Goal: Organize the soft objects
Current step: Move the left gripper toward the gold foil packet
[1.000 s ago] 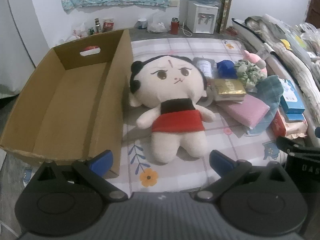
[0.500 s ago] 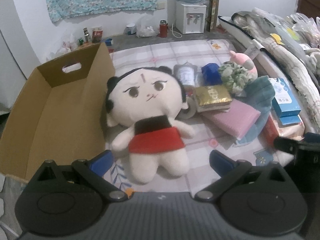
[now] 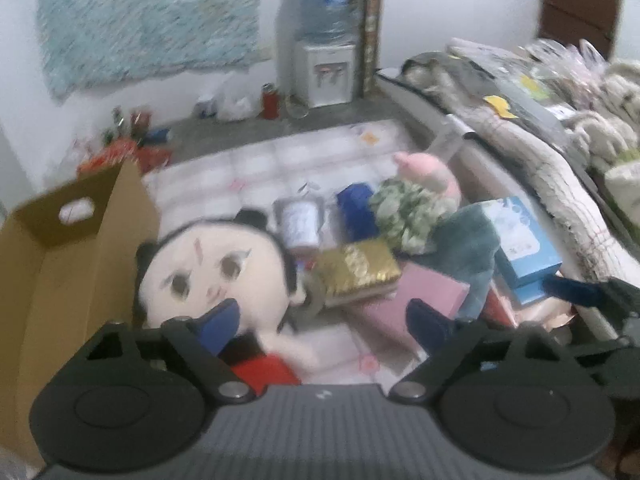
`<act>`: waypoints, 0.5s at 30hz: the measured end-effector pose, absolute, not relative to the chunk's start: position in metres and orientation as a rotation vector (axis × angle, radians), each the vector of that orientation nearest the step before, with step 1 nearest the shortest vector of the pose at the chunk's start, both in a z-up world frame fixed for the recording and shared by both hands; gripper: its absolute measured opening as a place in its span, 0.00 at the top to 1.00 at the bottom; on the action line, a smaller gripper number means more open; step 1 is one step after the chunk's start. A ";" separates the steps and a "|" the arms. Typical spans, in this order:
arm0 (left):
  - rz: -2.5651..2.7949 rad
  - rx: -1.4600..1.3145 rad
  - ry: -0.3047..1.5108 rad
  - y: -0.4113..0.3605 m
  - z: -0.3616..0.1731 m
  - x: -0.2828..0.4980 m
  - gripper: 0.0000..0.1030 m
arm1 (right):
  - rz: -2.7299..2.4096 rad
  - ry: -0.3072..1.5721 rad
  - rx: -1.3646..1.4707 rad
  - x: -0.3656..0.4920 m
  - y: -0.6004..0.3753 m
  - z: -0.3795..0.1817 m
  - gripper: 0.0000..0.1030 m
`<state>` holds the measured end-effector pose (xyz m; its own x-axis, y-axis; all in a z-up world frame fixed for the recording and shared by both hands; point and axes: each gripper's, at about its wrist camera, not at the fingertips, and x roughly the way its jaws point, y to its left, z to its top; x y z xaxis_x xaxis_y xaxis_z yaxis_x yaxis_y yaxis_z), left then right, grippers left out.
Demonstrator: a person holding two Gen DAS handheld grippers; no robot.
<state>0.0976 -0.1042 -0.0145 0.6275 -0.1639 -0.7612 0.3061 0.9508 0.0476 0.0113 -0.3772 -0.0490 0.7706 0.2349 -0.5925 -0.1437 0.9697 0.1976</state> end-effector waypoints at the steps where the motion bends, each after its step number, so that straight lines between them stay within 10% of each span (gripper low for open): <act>1: -0.291 0.211 0.841 -0.109 -0.015 0.102 0.14 | 0.215 0.664 0.135 0.015 -0.374 -0.052 0.17; 15: -0.449 0.314 0.977 -0.159 -0.055 0.178 0.14 | 0.270 0.666 0.047 0.031 -0.353 -0.088 0.27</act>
<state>0.1776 -0.1591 -0.0548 0.4796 -0.2225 -0.8488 0.4987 0.8650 0.0550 0.0310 -0.3531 -0.0877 0.7528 0.2624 -0.6037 -0.2324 0.9640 0.1292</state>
